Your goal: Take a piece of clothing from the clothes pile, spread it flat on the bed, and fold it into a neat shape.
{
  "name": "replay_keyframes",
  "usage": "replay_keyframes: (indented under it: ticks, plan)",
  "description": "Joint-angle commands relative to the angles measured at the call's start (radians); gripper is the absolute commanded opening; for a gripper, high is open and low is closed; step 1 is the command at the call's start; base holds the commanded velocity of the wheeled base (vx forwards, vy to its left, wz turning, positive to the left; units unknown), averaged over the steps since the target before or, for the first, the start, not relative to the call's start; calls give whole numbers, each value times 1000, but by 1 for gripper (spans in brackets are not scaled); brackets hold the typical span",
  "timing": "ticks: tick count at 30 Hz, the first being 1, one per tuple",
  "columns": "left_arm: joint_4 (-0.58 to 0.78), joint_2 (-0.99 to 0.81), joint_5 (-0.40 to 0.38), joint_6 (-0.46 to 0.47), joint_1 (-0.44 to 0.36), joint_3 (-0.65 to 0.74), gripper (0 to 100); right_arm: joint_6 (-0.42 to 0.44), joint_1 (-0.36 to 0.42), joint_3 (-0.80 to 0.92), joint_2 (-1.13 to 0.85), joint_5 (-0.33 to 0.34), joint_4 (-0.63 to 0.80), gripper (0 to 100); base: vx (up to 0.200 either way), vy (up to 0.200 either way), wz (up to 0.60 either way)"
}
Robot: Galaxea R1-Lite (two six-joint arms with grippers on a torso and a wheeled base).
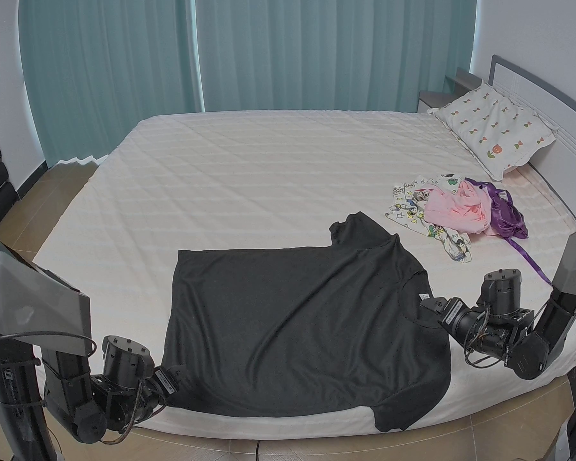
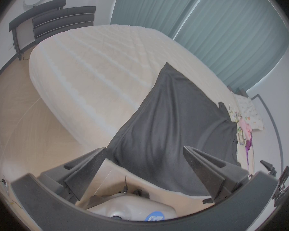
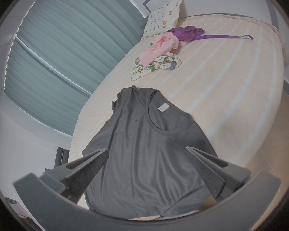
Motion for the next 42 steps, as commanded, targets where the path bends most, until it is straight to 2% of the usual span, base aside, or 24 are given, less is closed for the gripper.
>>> replay_keyframes:
  ticks: [1, 5, 8, 11, 15, 19, 29, 42]
  plan:
    - [0, 59, 1, 6, -13, 42, 100, 6, 8, 74, 17, -2, -52, 100, 0, 0, 0]
    - [-20, 151, 8, 37, -13, 36, 100, 6, 11, 100, 75, 0, -123, 100, 0, 0, 0]
    - [-94, 212, 27, 58, -13, 42, 100, 6, 10, 102, 114, -2, -172, 100, 0, 0, 0]
    - [-207, 270, 27, 126, -12, 77, 100, 3, 13, 120, 143, -5, -226, 100, 0, 0, 0]
    - [-305, 349, 27, 147, -9, 68, 100, 1, 14, 134, 143, -3, -255, 100, 0, 0, 0]
    - [-305, 358, 28, 182, -7, 65, 100, 1, 16, 134, 137, -3, -256, 100, 0, 0, 0]
    - [-305, 358, 24, 182, -4, 4, 100, 1, 21, 126, 135, -2, -260, 100, 0, 0, 0]
    - [-305, 356, -32, 195, 31, -36, 100, 1, 24, 125, 132, 0, -260, 100, 0, 0, 0]
